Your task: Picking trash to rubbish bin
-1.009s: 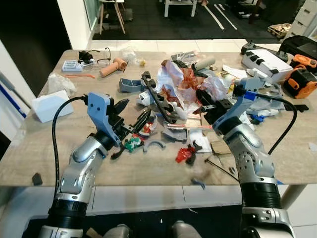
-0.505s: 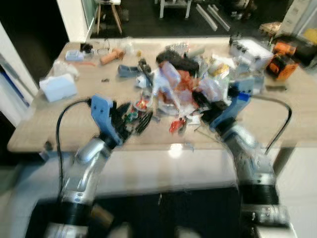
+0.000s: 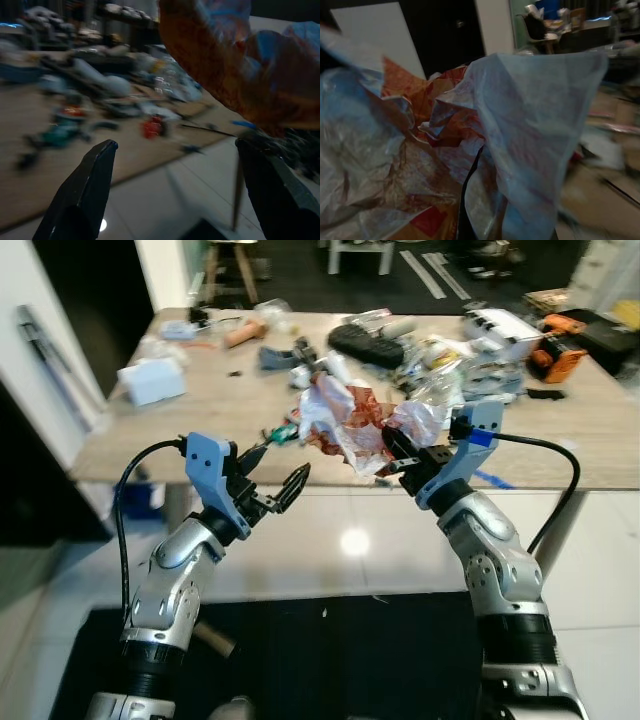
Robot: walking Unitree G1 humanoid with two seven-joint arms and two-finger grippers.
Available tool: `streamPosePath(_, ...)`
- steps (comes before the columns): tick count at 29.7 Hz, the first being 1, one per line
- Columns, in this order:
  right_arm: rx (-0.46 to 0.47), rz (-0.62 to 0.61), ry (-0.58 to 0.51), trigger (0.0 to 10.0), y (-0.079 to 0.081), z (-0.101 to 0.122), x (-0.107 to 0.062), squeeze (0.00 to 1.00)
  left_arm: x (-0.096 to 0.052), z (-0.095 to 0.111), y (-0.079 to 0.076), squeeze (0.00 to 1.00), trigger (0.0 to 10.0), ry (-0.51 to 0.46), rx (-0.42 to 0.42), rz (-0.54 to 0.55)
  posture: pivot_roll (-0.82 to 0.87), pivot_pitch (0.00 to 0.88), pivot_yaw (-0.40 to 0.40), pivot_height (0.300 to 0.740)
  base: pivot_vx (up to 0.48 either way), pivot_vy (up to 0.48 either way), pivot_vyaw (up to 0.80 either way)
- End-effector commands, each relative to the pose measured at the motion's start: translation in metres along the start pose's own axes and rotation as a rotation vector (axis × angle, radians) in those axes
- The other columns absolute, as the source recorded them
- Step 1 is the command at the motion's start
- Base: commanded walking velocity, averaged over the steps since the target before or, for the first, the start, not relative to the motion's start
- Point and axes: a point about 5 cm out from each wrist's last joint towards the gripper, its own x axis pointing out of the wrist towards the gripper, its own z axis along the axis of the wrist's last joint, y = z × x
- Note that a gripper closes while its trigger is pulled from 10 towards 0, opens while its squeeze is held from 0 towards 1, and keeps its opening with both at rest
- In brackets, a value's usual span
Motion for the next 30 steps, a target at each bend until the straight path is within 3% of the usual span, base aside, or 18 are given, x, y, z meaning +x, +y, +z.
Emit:
streamPosePath(1,-0.006,-0.022,0.019,10.0,-0.0047,-0.0015,-0.0029,0.0,0.0033,-0.0012,-0.002,0.0,10.0,0.008,0.015,-0.02,-0.07,0.0,-0.026,0.74,0.0,0.0,-0.8)
streamPosePath(19,-0.004,-0.017,0.042,10.0,-0.0044,-0.0047,-0.002,0.0,0.008,-0.0025,0.0004,0.0,10.0,0.007,0.051,-0.028,-0.08,0.0,-0.023,0.74,0.0,0.0,-0.8)
streamPosePath(30,-0.005,0.004,0.069,10.0,-0.0051,-0.0085,-0.0027,0.0,0.0096,-0.0024,0.0022,0.0,10.0,-0.019,0.019,-0.028,-0.08,0.0,-0.021,0.74,0.0,0.0,-0.8)
